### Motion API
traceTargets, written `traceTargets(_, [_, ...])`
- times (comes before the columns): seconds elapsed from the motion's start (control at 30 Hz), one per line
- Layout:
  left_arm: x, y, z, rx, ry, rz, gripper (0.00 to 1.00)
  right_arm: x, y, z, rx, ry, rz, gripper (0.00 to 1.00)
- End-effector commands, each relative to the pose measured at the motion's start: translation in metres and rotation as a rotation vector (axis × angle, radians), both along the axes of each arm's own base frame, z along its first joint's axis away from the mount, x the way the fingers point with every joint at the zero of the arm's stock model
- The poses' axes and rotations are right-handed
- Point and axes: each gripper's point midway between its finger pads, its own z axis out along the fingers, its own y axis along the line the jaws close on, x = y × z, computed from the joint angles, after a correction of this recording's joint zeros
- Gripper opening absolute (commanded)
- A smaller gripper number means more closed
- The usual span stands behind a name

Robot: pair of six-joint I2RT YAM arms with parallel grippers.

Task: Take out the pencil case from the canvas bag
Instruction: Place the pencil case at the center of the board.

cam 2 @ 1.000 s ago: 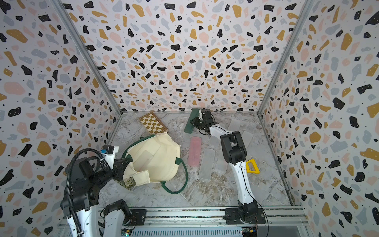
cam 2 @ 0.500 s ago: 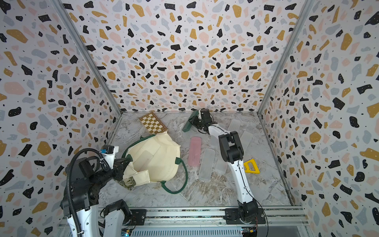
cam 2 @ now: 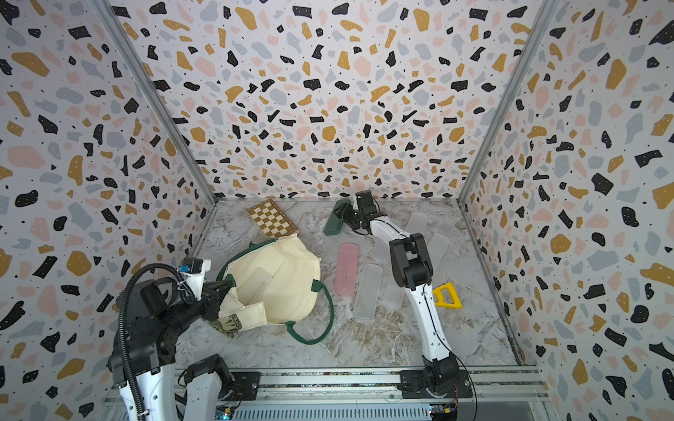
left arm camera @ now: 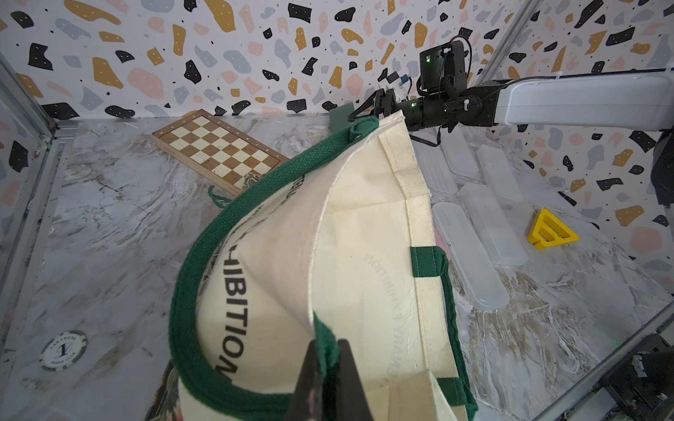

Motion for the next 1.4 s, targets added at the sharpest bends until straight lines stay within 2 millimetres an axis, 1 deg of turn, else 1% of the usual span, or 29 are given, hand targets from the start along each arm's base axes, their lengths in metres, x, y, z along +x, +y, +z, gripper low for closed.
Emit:
traceTargets(0.0, [0.002, 0.001, 0.009, 0.019, -0.05, 0.001, 0.0, -0.015, 0.0, 0.08, -0.013, -0.102, 0.004, 0.75])
traceTargets(0.17, [0.001, 0.001, 0.01, 0.021, -0.054, 0.002, 0.0, -0.034, -0.005, 0.11, -0.022, -0.152, 0.015, 0.82])
traceTargets(0.2, [0.001, 0.001, 0.011, 0.022, -0.057, 0.002, 0.0, -0.038, -0.005, 0.115, -0.022, -0.162, 0.022, 0.86])
traceTargets(0.33, [0.001, 0.001, 0.01, 0.023, -0.058, 0.005, 0.0, -0.058, -0.001, 0.137, -0.028, -0.217, 0.068, 0.89])
traceTargets(0.43, [0.001, 0.001, 0.01, 0.022, -0.057, 0.002, 0.0, -0.077, 0.005, 0.145, -0.042, -0.249, 0.109, 0.9])
traceTargets(0.57, [0.003, 0.001, 0.009, 0.015, -0.045, -0.007, 0.0, -0.109, 0.01, 0.152, -0.061, -0.288, 0.162, 0.93])
traceTargets(0.67, [0.004, 0.0, 0.009, 0.013, -0.044, -0.009, 0.0, -0.133, 0.009, 0.158, -0.081, -0.326, 0.179, 0.96])
traceTargets(0.7, [0.004, 0.0, 0.009, 0.013, -0.045, -0.01, 0.0, -0.142, 0.008, 0.163, -0.085, -0.347, 0.183, 0.99])
traceTargets(0.73, [0.004, 0.0, 0.009, 0.013, -0.044, -0.011, 0.0, -0.151, 0.007, 0.167, -0.089, -0.367, 0.188, 0.99])
traceTargets(0.97, [0.004, 0.001, 0.009, 0.01, -0.038, -0.012, 0.0, -0.209, -0.01, 0.189, -0.086, -0.497, 0.17, 1.0])
traceTargets(1.1, [0.004, 0.0, 0.008, 0.009, -0.036, -0.018, 0.0, -0.246, -0.01, 0.208, -0.061, -0.604, 0.186, 0.99])
traceTargets(1.17, [0.004, -0.001, 0.009, 0.008, -0.036, -0.023, 0.0, -0.265, -0.006, 0.213, -0.061, -0.653, 0.205, 0.99])
traceTargets(1.23, [0.004, -0.002, 0.009, 0.004, -0.035, -0.032, 0.0, -0.282, -0.001, 0.211, -0.062, -0.672, 0.224, 1.0])
traceTargets(1.27, [0.004, -0.002, 0.009, 0.003, -0.033, -0.036, 0.0, -0.29, 0.003, 0.209, -0.055, -0.675, 0.238, 1.0])
traceTargets(1.37, [0.005, -0.003, 0.009, 0.004, -0.034, -0.051, 0.0, -0.312, 0.013, 0.194, -0.035, -0.659, 0.276, 1.0])
